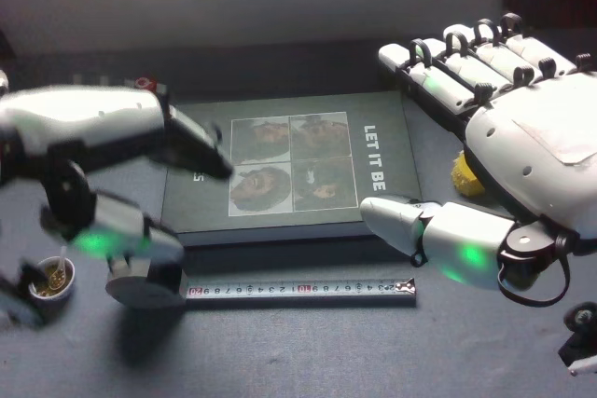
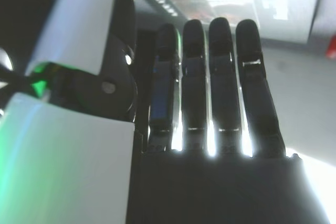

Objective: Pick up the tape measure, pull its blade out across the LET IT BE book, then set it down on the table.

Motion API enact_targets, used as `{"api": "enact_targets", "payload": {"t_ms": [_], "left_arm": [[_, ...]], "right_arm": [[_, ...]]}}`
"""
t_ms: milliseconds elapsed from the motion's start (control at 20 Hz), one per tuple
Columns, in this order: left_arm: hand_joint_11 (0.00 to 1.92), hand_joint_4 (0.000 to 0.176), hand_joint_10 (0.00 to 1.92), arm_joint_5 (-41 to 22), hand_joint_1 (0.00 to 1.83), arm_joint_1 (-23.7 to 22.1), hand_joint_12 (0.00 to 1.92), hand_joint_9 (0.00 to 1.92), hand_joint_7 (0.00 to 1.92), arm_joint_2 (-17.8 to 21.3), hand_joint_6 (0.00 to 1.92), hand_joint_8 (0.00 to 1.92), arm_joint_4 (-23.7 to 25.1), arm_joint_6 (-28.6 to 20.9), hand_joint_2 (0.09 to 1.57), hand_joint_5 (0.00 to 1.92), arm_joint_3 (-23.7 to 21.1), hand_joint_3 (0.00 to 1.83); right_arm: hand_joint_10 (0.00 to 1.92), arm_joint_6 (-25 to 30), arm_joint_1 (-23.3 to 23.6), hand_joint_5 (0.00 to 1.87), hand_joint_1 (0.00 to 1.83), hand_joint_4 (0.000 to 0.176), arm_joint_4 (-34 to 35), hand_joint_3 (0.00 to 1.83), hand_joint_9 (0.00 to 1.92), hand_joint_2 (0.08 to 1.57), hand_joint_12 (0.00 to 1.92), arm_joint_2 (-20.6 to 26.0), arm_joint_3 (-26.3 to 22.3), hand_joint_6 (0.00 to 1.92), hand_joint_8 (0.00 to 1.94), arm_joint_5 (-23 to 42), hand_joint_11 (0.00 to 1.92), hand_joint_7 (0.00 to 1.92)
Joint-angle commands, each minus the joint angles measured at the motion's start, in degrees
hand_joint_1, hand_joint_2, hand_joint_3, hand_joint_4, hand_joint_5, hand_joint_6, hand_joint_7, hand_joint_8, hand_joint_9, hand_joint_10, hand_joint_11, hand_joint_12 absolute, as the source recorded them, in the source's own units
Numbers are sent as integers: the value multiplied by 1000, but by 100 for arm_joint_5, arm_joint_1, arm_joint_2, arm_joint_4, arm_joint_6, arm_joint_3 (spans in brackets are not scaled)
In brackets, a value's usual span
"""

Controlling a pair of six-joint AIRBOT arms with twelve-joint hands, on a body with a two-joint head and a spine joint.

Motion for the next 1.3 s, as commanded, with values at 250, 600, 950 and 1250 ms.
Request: {"api": "enact_targets", "payload": {"t_ms": [250,600,950,1250], "left_arm": [[304,0,6,5,1124,-239,627,572,614,35,2,9,95,-89,1038,607,47,0],[289,0,1,-133,1127,164,640,564,640,88,1,10,-1239,-1349,1039,609,-4,0],[308,0,0,566,1128,704,666,550,628,-40,1,0,-1991,-835,1042,614,214,1],[330,0,14,1267,1125,964,678,586,626,-83,0,1,-2226,402,1048,597,401,3]], "right_arm": [[0,58,45,37,157,64,-483,1,3,1139,161,11,-21,2,3,400,0,102],[0,61,49,6,174,65,-484,0,0,1129,94,4,-21,2,1,394,0,78],[4,69,49,41,216,65,-484,0,21,1114,271,4,-21,4,2,409,0,104],[2,111,58,46,187,64,-484,1,23,1123,353,4,-21,2,5,429,0,119]]}}
